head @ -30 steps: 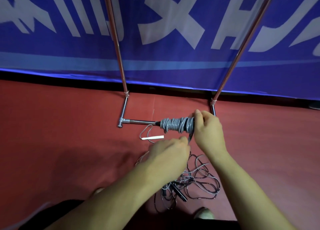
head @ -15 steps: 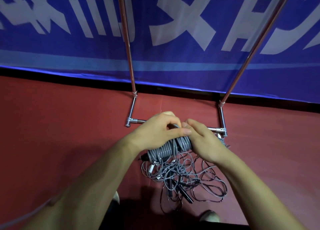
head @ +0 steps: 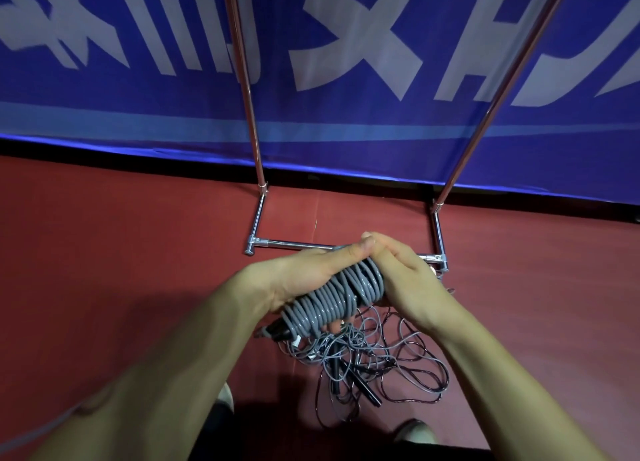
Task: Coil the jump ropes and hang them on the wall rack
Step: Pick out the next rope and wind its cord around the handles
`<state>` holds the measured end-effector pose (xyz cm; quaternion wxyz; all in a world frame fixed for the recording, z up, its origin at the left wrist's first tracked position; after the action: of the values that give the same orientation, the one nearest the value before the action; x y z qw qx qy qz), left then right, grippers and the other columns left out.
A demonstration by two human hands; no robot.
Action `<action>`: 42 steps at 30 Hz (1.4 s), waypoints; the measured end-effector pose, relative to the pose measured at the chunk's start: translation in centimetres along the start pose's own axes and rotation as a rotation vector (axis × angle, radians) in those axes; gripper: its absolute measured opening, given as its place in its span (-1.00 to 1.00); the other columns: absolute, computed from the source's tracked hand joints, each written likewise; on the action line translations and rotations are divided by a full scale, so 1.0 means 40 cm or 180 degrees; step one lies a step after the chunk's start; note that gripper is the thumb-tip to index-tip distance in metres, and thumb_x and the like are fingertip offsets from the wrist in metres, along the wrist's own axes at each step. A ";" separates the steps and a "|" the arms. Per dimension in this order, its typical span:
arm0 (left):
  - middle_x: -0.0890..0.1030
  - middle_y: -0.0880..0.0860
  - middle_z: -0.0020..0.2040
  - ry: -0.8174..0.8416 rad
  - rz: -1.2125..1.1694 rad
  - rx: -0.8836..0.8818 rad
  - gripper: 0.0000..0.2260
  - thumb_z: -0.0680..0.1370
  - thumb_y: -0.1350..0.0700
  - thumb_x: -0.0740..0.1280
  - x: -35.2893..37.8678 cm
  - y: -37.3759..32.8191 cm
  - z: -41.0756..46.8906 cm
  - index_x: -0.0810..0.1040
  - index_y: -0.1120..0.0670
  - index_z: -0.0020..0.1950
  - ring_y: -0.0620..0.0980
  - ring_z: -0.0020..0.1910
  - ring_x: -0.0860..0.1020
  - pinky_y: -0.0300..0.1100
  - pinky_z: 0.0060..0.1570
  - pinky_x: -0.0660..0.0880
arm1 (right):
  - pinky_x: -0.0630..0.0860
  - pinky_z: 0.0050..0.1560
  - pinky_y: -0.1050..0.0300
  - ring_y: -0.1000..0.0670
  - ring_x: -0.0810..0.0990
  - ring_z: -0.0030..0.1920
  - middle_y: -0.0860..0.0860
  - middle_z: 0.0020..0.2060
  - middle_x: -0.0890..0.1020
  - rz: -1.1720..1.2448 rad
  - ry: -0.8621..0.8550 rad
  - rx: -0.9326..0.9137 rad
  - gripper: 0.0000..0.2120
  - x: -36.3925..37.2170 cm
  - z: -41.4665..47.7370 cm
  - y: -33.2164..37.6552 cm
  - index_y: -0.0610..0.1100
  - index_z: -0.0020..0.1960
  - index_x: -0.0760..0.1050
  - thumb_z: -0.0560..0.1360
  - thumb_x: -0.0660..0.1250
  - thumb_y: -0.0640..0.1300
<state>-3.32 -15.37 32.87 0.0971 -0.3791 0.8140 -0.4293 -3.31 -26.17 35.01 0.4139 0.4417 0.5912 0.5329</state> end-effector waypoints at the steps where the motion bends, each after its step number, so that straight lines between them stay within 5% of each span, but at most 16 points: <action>1: 0.63 0.19 -0.28 -0.0007 -0.0016 -0.0040 -0.35 0.29 -0.49 0.30 -0.003 0.001 -0.001 0.64 0.10 -0.10 0.04 -0.48 0.58 -0.20 -0.47 0.57 | 0.43 -0.27 0.18 0.00 0.44 -0.29 -0.09 -0.30 0.50 -0.0009 -0.0006 -0.0018 -0.51 0.002 0.001 -0.001 -0.34 -0.08 0.41 0.64 0.17 0.14; 6: 0.60 0.23 -0.23 0.0307 -0.0115 -0.0160 -0.30 0.24 -0.43 0.50 0.004 0.030 0.007 0.57 0.19 -0.05 0.11 -0.38 0.60 -0.12 -0.37 0.59 | 0.30 -0.37 0.25 0.13 0.32 -0.39 0.13 -0.42 0.40 -0.0268 -0.0125 -0.0211 -0.70 0.010 0.004 0.007 -0.11 -0.24 0.34 0.60 0.23 0.02; 10: 0.64 0.20 -0.22 0.0493 -0.0181 -0.0110 -0.47 0.40 -0.22 0.51 0.021 0.025 0.002 0.55 0.21 0.03 0.09 -0.34 0.66 -0.17 -0.41 0.60 | 0.29 -0.34 0.23 0.13 0.30 -0.36 0.15 -0.41 0.38 -0.0716 -0.0184 -0.0233 -0.72 0.005 0.003 0.007 -0.04 -0.23 0.35 0.63 0.26 -0.03; 16: 0.63 0.18 -0.26 0.0056 0.0595 0.0022 -0.30 0.39 -0.38 0.43 -0.014 0.017 0.007 0.57 0.29 0.05 0.02 -0.46 0.55 -0.21 -0.43 0.49 | 0.30 -0.33 0.14 0.12 0.29 -0.36 0.12 -0.39 0.34 -0.1418 -0.0018 -0.0318 -0.65 0.001 -0.004 0.009 -0.15 -0.18 0.32 0.67 0.13 0.06; 21: 0.61 0.19 -0.28 -0.0194 0.0783 0.0090 -0.39 0.39 -0.32 0.46 -0.057 0.008 0.000 0.56 0.12 0.20 0.09 -0.45 0.55 -0.20 -0.43 0.50 | 0.48 0.00 0.19 0.08 0.58 -0.07 0.09 -0.14 0.63 -0.1440 0.0227 -0.0218 -0.74 0.001 -0.010 0.008 -0.07 0.04 0.57 0.71 0.12 -0.05; 24: 0.61 0.16 -0.33 -0.0151 0.0894 0.0121 -0.50 0.45 -0.26 0.47 -0.056 0.009 -0.002 0.55 0.02 0.24 0.08 -0.48 0.55 -0.20 -0.43 0.50 | 0.38 0.13 0.26 0.11 0.50 0.08 0.06 -0.03 0.54 -0.1412 0.0126 -0.0083 -0.61 -0.014 -0.004 -0.003 -0.10 0.02 0.63 0.63 0.14 0.14; 27: 0.60 0.00 -0.42 -0.0271 0.1175 0.0169 -0.95 0.58 -0.03 0.41 -0.051 0.013 0.002 0.62 -0.08 -0.02 -0.03 -0.51 0.56 -0.22 -0.49 0.48 | 0.32 0.00 0.35 0.16 0.44 -0.06 0.02 -0.08 0.44 -0.1506 0.0054 -0.0068 -0.71 -0.015 -0.003 0.003 0.03 -0.12 0.65 0.50 0.32 0.22; 30: 0.61 0.06 -0.39 -0.0306 0.1417 0.0163 -0.84 0.57 0.06 0.36 -0.046 0.013 0.010 0.58 -0.04 -0.21 0.05 -0.46 0.58 -0.20 -0.48 0.49 | 0.31 -0.14 0.35 0.16 0.43 -0.17 0.07 -0.18 0.43 -0.1745 -0.0089 -0.0302 -0.83 0.001 -0.002 0.015 0.02 -0.07 0.69 0.44 0.52 0.09; 34: 0.64 0.07 -0.35 -0.0367 0.1172 0.0240 -0.87 0.48 -0.03 0.51 -0.041 0.006 0.015 0.65 -0.01 -0.09 0.04 -0.44 0.58 -0.10 -0.39 0.57 | 0.42 -0.22 0.17 0.08 0.49 -0.29 -0.01 -0.31 0.54 -0.1832 -0.0527 -0.0461 -0.84 -0.015 0.002 0.021 -0.03 -0.22 0.63 0.48 0.50 0.01; 36: 0.64 0.13 -0.31 -0.0407 0.1088 0.0181 -0.69 0.39 -0.07 0.58 -0.050 0.007 0.019 0.64 0.06 0.01 0.11 -0.40 0.58 -0.02 -0.33 0.57 | 0.50 -0.27 0.04 0.00 0.55 -0.33 -0.06 -0.34 0.63 -0.1307 -0.0620 -0.0322 -0.87 -0.024 -0.001 0.022 -0.08 -0.18 0.64 0.52 0.46 -0.07; 38: 0.63 0.14 -0.31 -0.0437 0.1005 0.0128 -0.61 0.37 -0.01 0.61 -0.061 0.006 0.018 0.62 0.19 0.04 0.12 -0.38 0.56 -0.05 -0.31 0.54 | 0.45 -0.36 0.18 0.12 0.50 -0.42 0.02 -0.42 0.62 -0.0665 -0.0722 -0.0245 -0.90 -0.035 -0.009 0.028 -0.12 -0.15 0.64 0.54 0.43 -0.17; 42: 0.61 0.14 -0.30 -0.0403 0.0875 0.0041 -0.72 0.36 0.05 0.59 -0.064 0.010 0.021 0.65 0.19 -0.09 0.08 -0.41 0.54 -0.09 -0.32 0.51 | 0.41 -0.39 0.16 0.03 0.44 -0.46 -0.04 -0.47 0.54 -0.0202 -0.0753 -0.0259 -0.88 -0.043 -0.019 0.037 -0.19 -0.14 0.63 0.55 0.40 -0.17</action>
<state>-1.35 -13.96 31.62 0.2085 -0.2898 0.8477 -0.3923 -3.47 -27.98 36.59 0.5150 0.4654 0.5299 0.4873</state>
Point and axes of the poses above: each hand's wrist, its own z-axis towards the middle knuckle, its own x-axis out of the palm, y = z × x, the point moved 7 cm from there along z, towards the middle knuckle
